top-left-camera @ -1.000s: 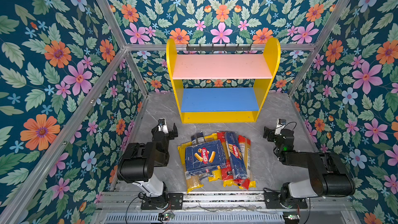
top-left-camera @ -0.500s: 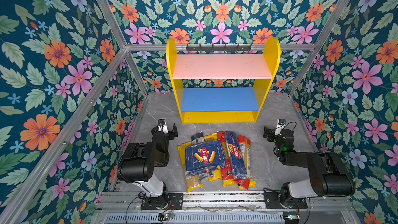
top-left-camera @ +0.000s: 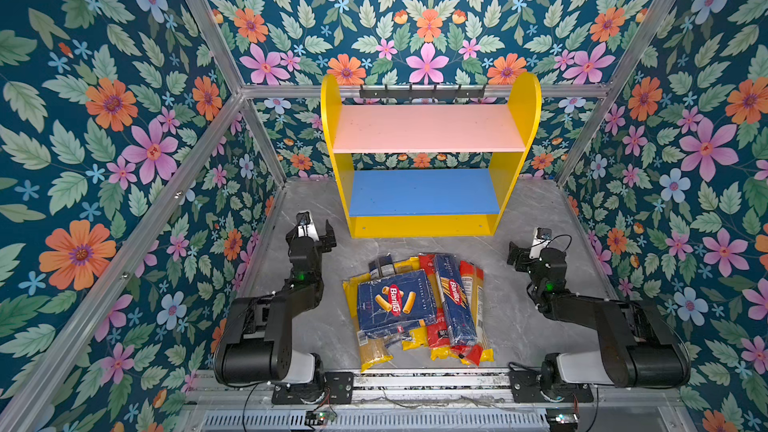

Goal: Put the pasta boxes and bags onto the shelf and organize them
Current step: 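Reach both grippers toward the blue Barilla rigatoni box on the pile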

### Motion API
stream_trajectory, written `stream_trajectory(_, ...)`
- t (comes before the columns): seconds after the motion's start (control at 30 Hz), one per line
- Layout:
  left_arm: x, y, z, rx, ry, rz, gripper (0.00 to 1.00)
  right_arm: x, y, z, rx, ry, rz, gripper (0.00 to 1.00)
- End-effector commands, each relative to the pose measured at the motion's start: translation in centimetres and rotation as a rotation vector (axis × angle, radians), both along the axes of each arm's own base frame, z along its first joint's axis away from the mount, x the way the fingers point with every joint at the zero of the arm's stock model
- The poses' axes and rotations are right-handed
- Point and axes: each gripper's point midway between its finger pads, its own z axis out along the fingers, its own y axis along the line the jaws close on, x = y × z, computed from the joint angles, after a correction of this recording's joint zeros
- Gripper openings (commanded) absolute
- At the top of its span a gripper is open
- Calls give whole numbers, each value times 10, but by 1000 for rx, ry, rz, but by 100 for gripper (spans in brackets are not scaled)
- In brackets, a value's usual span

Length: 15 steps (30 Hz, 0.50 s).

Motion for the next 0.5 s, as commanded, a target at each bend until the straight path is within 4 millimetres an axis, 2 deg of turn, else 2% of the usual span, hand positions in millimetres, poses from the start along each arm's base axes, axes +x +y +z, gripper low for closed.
stream_trajectory(0.0,-10,2,-7,-71,61,56,90,-3,-6,6,-82,95,-82,94)
stream_trajectory(0.07,-13,-2,-4,-106,80,78,90,-6,-3,11,-79,150,-111,94)
stream_trajectory(0.17,-21,-20,-4,-94,151,94,89,-16,6,22,-33,208,-132,94)
stream_trajectory(0.23,-28,-39,-5,-87,202,73,89,-27,11,31,53,238,-140,95)
stream_trajectory(0.27,-31,-52,-5,-91,223,50,89,-32,17,36,105,255,-126,99)
stream_trajectory(0.37,-49,-80,-15,-139,310,5,87,-49,38,47,200,311,-47,99)
stream_trajectory(0.47,-72,-89,-27,-198,378,6,86,-69,58,57,254,382,12,99)
